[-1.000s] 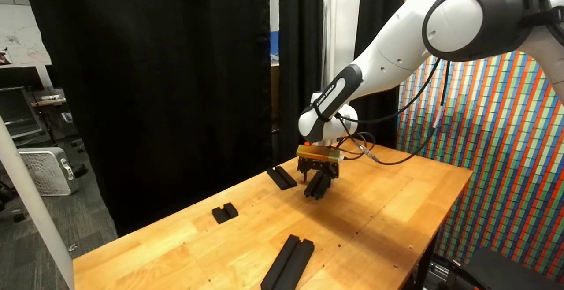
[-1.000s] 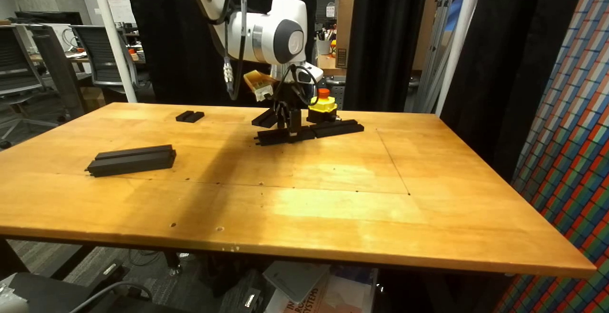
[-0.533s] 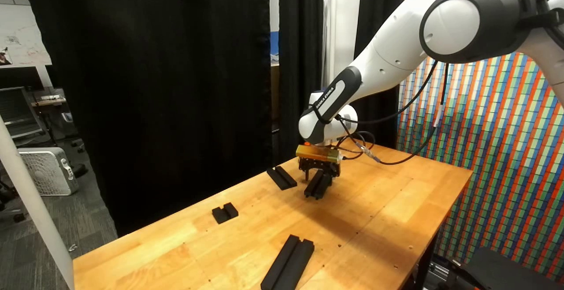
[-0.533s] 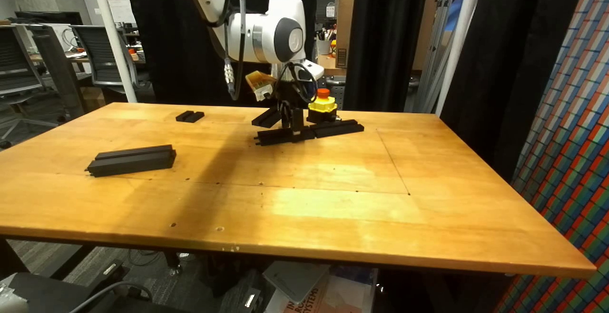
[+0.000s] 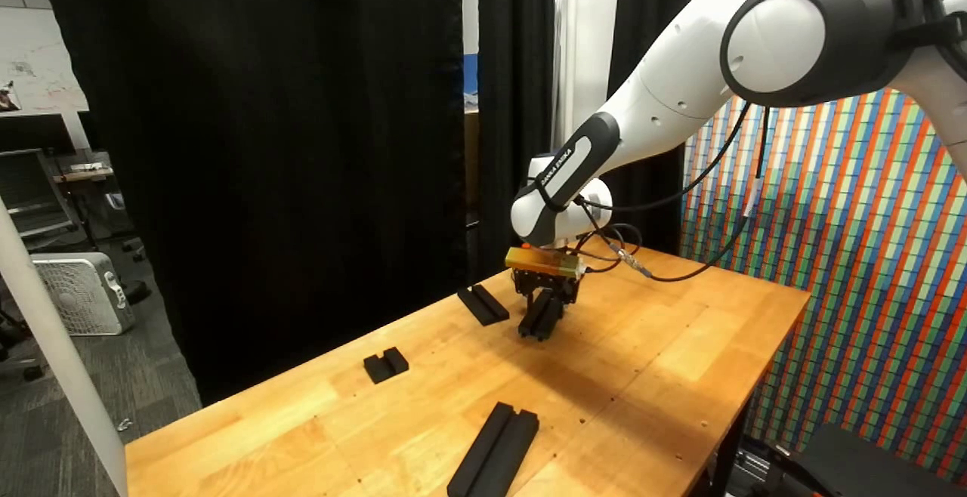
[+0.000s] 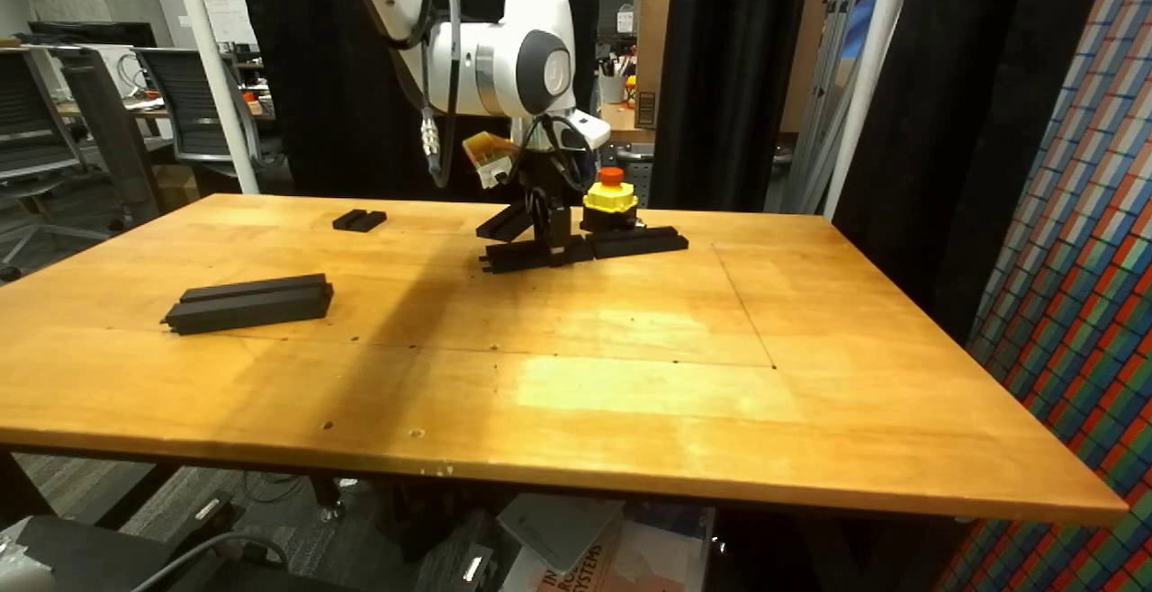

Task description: Stack the black objects

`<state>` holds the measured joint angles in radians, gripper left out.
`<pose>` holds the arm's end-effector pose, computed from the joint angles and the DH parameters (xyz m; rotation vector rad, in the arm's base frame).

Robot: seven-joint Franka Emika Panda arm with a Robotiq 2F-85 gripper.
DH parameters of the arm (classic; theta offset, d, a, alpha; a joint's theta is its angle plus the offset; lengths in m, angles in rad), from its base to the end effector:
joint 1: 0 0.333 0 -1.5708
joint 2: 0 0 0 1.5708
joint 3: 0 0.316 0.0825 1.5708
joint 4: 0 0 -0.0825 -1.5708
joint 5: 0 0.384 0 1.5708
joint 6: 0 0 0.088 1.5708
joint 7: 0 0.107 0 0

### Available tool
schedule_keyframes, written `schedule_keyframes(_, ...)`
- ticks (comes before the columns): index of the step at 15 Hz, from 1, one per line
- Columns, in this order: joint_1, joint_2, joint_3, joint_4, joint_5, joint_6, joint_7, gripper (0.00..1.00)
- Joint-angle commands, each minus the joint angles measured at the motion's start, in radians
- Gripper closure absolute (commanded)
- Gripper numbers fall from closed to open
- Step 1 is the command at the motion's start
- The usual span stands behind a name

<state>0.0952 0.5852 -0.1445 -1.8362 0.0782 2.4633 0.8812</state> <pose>0.6511 -0.0260 0.2169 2.7767 -1.4536 0.0888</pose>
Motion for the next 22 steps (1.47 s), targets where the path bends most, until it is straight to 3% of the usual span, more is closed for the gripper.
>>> schedule_keyframes(1,0.009,-0.001,-0.002,0.005,-0.007,0.006,0.022,0.54)
schedule_keyframes(6,0.056,-0.087,0.002,-0.088,-0.017,-0.006,0.076,0.54)
schedule_keyframes(12,0.155,-0.194,0.012,-0.203,-0.081,-0.006,0.238,0.54)
schedule_keyframes(22,0.180,-0.361,0.107,-0.305,-0.155,-0.077,0.374,0.54)
